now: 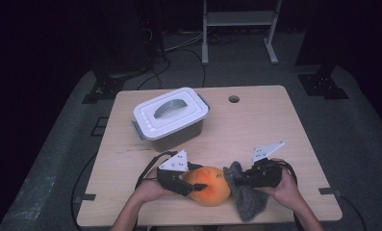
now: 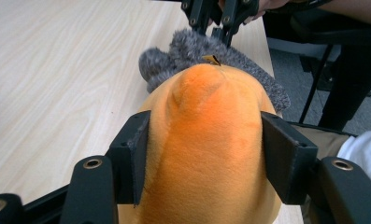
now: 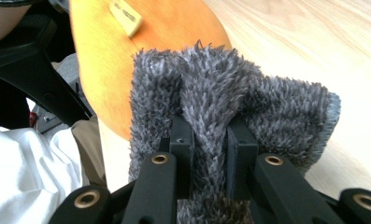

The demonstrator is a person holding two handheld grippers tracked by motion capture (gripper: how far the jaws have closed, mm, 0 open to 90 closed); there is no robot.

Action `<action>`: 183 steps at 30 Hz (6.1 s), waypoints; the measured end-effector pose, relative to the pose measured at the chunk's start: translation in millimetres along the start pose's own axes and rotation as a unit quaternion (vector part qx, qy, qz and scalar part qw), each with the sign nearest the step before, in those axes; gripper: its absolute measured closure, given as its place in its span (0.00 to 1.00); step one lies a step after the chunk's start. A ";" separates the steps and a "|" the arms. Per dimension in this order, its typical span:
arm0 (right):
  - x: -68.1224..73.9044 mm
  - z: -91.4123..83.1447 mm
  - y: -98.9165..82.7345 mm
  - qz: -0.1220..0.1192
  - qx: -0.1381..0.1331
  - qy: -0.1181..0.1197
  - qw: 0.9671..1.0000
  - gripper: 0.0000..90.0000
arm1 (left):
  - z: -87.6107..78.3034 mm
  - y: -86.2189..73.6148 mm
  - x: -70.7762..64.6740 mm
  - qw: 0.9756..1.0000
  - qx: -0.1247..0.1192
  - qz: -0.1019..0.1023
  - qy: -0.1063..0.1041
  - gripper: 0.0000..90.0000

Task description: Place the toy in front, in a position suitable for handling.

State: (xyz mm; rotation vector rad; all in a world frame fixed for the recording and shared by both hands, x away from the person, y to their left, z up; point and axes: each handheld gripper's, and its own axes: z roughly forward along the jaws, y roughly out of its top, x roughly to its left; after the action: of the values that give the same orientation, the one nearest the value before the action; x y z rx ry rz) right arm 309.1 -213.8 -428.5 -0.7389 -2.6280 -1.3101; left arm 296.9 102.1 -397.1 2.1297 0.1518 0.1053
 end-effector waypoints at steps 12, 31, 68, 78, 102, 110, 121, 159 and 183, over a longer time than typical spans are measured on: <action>37.2 -5.5 31.4 -0.061 -0.052 0.002 0.997 0.84 | 14.0 16.3 -12.1 0.999 0.022 0.020 0.024 0.34; 1.6 3.3 2.8 -0.004 0.004 -0.005 1.000 0.84 | -2.7 -9.2 11.4 0.999 0.022 -0.036 -0.010 0.26; 10.9 -1.9 9.7 -0.019 -0.019 -0.018 0.999 0.85 | -7.2 -8.8 12.2 0.999 0.018 -0.037 -0.009 0.38; 36.8 -28.6 33.2 -0.057 -0.102 -0.016 0.993 0.85 | -5.7 8.6 -1.3 0.999 0.027 0.005 0.025 0.41; 33.1 -26.1 26.2 -0.052 -0.095 -0.023 0.994 0.85 | 7.4 0.3 -2.2 1.000 0.012 0.002 0.017 0.42; 33.1 -17.2 25.6 -0.052 -0.087 -0.018 0.995 0.85 | 8.4 -3.0 0.6 1.000 0.015 -0.007 0.024 0.43; 26.8 -22.4 20.4 -0.040 -0.090 -0.031 0.995 0.85 | 7.1 -10.4 10.7 0.998 -0.003 -0.058 0.024 0.41; 39.1 -10.0 23.9 -0.081 -0.079 -0.091 0.989 0.85 | 17.1 -6.0 18.2 0.987 -0.021 -0.142 0.066 0.39; 31.3 -25.4 23.5 -0.063 -0.098 -0.094 0.989 0.85 | 27.9 4.3 -3.0 0.997 -0.003 -0.053 0.058 0.40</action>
State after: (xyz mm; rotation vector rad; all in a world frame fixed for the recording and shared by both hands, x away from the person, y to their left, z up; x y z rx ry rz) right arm 290.0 -209.8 -386.1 -0.7687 -2.7589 -1.6287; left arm 298.0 76.1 -408.4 2.1064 0.3332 0.1671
